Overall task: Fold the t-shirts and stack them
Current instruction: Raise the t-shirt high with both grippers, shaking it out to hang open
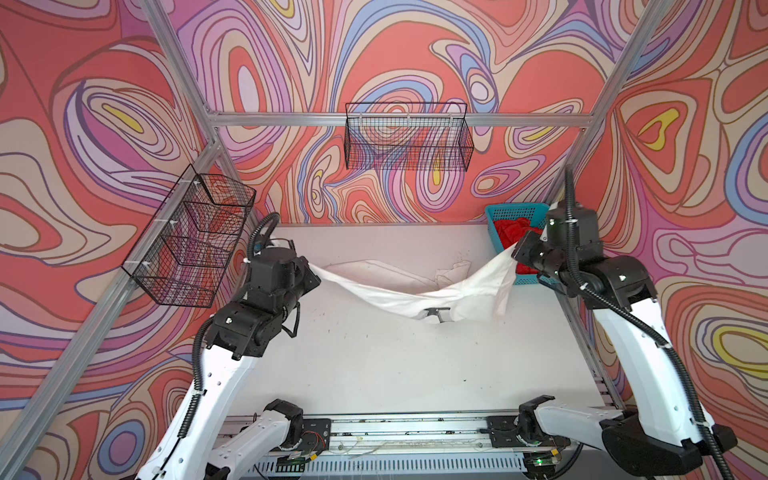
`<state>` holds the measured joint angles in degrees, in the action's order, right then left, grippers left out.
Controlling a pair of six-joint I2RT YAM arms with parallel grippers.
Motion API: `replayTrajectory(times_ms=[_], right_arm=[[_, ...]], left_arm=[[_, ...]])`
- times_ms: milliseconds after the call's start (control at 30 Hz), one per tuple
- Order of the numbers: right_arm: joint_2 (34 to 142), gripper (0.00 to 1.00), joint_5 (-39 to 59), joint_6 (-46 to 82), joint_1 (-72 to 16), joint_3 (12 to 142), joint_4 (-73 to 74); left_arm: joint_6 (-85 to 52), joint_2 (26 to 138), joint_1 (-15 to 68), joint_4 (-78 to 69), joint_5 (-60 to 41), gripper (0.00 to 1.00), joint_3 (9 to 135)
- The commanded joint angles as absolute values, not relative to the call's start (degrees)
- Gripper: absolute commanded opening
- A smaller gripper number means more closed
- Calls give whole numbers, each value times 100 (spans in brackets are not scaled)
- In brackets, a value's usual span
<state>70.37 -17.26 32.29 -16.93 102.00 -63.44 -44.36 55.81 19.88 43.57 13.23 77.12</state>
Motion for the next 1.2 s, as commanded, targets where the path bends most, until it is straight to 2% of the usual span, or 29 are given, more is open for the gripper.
replayTrajectory(times_ms=[0, 133, 433, 567, 667, 767, 967, 1167], right_arm=[[7038, 0, -2091, 2583, -1661, 11047, -6220], [7061, 0, -1983, 2099, -1663, 11926, -5815], [7007, 0, -1208, 1294, -1666, 12855, -4326], [7320, 0, -657, 1145, -1663, 13033, -3434], [7870, 0, -628, 953, -1667, 13421, -3133], [8312, 0, -702, 753, -1660, 13441, -2807], [8956, 0, -756, 437, -1653, 13224, -2235], [9425, 0, -421, 417, -1359, 13262, -1679]], left_arm=[[-3810, 5717, 1968, 4122, 1475, 0, 8429], [-3409, 5855, 1966, 3746, 1317, 0, 9283], [-2882, 6149, 1968, 3212, 1227, 0, 10723], [-2712, 6527, 1964, 3146, 1498, 0, 11192], [-2490, 6952, 1957, 3145, 1726, 0, 11557], [-2327, 7273, 1817, 2883, 1816, 0, 11619], [-2833, 7912, 927, 2604, 1255, 0, 11476], [-2959, 8411, 630, 1973, 957, 0, 11379]])
